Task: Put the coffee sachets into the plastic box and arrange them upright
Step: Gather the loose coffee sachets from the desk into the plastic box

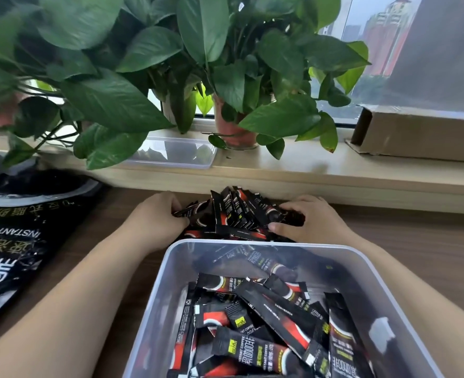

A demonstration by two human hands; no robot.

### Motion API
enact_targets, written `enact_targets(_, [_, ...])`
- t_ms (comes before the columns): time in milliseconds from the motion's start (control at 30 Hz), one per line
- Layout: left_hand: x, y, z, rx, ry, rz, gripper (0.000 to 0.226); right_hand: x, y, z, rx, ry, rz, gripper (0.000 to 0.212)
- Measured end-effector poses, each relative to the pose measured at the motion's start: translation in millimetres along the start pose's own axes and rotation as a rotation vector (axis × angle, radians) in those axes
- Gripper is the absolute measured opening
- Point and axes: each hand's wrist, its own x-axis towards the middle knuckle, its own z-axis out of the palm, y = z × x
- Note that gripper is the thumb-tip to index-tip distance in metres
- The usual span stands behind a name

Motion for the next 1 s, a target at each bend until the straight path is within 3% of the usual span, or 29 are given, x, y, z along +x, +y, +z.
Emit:
enact_targets(200, [-6,8,-13,-0.169,0.12,-0.072,0.011,-2,2,-4,0.083,0.054,-0.043,0.021])
enact_targets(267, [-10,15,-24,-0.194,0.213,-0.049,0.013,-4,3,-7,0.135,0.086,-0.054,0.016])
enact_targets(333, [-16,22,-36,-0.367,0.211,-0.022,0.017,-4,5,-9,0.188,0.115,-0.048,0.014])
enact_targets(433, [-34,33,-54,-0.804,0.008,0.149,0.035,-3,8,-12,0.246,0.161,-0.038,0.01])
enact_targets(500, [-46,36,-64,-0.953,-0.209,0.306,0.045,-4,7,-14,0.288,0.178,-0.014,0.007])
enact_targets(633, [-61,39,-65,-0.844,-0.579,0.518,0.035,-6,3,-21,0.418,0.197,0.03,0.005])
enact_targets(700, [-65,39,-60,-0.712,-0.707,0.558,0.032,-6,1,-25,0.479,0.205,0.073,0.009])
enact_targets(800, [-68,38,-55,-0.701,-0.813,0.565,0.027,-6,-2,-33,0.556,0.203,0.145,0.008])
enact_targets(867, [-71,44,-58,-0.733,-0.689,0.581,0.017,-8,-5,-40,0.624,0.201,0.175,0.007])
enact_targets(1000, [-62,52,-59,-0.961,-0.166,0.39,0.015,-11,-11,-55,0.824,0.197,0.217,0.009])
